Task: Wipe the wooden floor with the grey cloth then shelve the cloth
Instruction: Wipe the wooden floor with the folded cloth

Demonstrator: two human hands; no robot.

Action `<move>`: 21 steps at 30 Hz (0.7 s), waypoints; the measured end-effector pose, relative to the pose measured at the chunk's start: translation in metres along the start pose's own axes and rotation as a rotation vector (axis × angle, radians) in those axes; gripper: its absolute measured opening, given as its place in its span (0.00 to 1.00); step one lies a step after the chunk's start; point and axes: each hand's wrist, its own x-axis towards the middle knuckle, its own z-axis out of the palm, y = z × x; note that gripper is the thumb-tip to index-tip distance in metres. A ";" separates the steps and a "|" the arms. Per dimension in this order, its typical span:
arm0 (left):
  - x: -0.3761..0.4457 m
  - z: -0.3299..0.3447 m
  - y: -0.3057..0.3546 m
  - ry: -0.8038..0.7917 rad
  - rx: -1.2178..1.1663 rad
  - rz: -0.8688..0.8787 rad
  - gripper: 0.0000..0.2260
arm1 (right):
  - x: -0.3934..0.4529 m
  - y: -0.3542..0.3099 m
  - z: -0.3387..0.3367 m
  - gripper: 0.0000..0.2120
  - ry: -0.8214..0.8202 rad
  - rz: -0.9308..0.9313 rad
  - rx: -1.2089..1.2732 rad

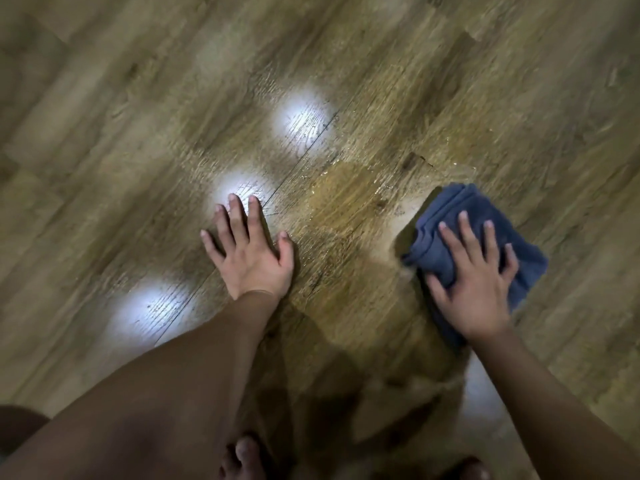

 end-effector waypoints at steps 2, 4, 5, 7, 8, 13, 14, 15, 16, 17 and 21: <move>0.000 0.001 -0.001 0.007 -0.002 0.000 0.34 | 0.029 -0.019 -0.001 0.36 0.020 0.153 0.086; 0.000 0.002 -0.002 0.014 -0.005 0.001 0.34 | 0.054 -0.046 -0.001 0.36 0.050 0.291 0.126; -0.001 0.002 -0.002 0.016 -0.007 0.001 0.34 | 0.065 -0.061 -0.001 0.36 0.057 0.341 0.136; 0.000 0.003 -0.002 0.021 -0.007 0.001 0.34 | 0.083 -0.089 0.000 0.37 0.046 0.379 0.133; 0.000 0.004 -0.002 0.025 -0.006 0.002 0.34 | 0.087 -0.102 0.000 0.37 0.042 0.364 0.122; -0.001 0.007 -0.005 0.061 -0.024 0.018 0.33 | 0.057 -0.159 0.014 0.43 0.019 0.019 0.000; -0.001 0.007 -0.005 0.067 -0.028 0.026 0.32 | 0.042 -0.162 0.018 0.43 0.012 -0.038 -0.013; -0.002 0.007 -0.006 0.071 -0.030 0.031 0.32 | 0.025 -0.161 0.021 0.43 0.010 -0.087 -0.020; -0.002 0.007 -0.006 0.071 -0.031 0.032 0.32 | 0.008 -0.156 0.025 0.42 0.004 -0.131 -0.029; -0.003 0.007 -0.006 0.068 -0.032 0.031 0.32 | -0.011 -0.146 0.028 0.42 -0.009 -0.172 -0.043; -0.002 0.005 -0.005 0.050 -0.031 0.022 0.31 | -0.070 -0.080 0.033 0.47 -0.078 -0.297 -0.132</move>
